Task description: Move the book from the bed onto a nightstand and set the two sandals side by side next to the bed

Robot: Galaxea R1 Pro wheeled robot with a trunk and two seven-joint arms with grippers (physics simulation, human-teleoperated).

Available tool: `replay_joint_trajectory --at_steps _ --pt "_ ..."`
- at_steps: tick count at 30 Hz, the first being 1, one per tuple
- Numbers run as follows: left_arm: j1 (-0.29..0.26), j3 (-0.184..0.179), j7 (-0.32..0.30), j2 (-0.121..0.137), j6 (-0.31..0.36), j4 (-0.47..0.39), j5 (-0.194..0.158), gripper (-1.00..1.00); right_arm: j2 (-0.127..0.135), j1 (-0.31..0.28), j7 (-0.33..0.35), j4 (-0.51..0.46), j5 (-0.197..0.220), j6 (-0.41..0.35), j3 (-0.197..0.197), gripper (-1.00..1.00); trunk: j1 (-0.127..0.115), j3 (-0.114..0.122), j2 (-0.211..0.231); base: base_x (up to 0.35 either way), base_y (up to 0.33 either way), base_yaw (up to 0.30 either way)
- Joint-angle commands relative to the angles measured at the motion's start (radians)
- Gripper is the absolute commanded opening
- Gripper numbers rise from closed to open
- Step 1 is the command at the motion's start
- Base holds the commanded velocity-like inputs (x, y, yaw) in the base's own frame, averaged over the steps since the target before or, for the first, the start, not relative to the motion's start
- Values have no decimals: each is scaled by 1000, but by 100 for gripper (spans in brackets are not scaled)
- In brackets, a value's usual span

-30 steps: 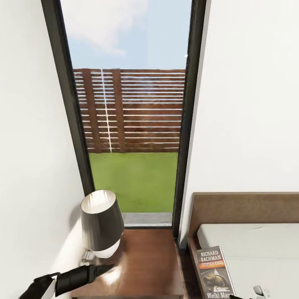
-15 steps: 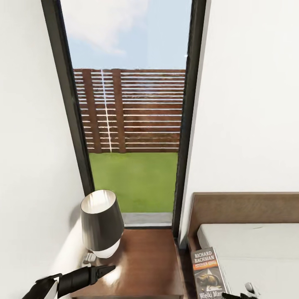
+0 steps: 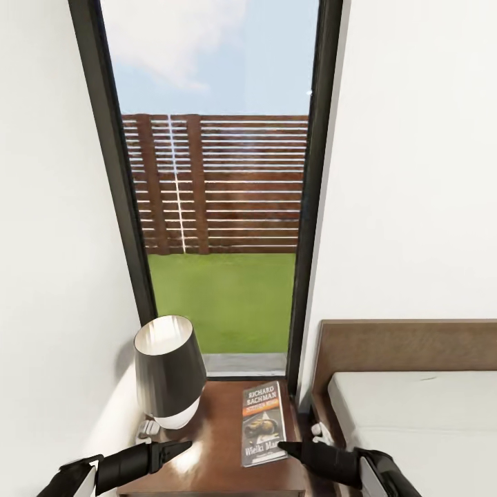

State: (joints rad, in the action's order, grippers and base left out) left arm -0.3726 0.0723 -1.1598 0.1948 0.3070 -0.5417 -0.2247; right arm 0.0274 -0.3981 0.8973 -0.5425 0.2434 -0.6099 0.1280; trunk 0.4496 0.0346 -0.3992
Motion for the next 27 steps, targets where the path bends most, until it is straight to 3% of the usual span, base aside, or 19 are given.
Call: replay_joint_trajectory --at_steps 1,8,10,13,16,27 --pt "0 1 -3 0 11 0 -4 100 -8 -1 -10 -2 5 -7 2 -100 0 0 -1 0 0 0" --pt "0 1 -3 0 11 0 -4 100 -15 -9 -22 -6 18 -22 3 -100 0 0 -1 0 0 0" --pt "0 1 -3 0 11 0 -4 100 -15 -9 -22 -9 53 -67 4 -100 0 0 -1 0 0 0" --pt "0 1 -3 0 11 0 -5 100 -15 -11 -22 -11 153 -144 4 -100 0 0 -1 0 0 0" --pt "0 1 -3 0 11 0 -5 100 -15 -11 -23 -10 190 -163 4 -100 0 0 -1 0 0 0" --pt "0 1 -3 -3 11 13 -5 100 -14 -10 -15 -10 204 -170 4 -100 0 0 -1 0 0 0"
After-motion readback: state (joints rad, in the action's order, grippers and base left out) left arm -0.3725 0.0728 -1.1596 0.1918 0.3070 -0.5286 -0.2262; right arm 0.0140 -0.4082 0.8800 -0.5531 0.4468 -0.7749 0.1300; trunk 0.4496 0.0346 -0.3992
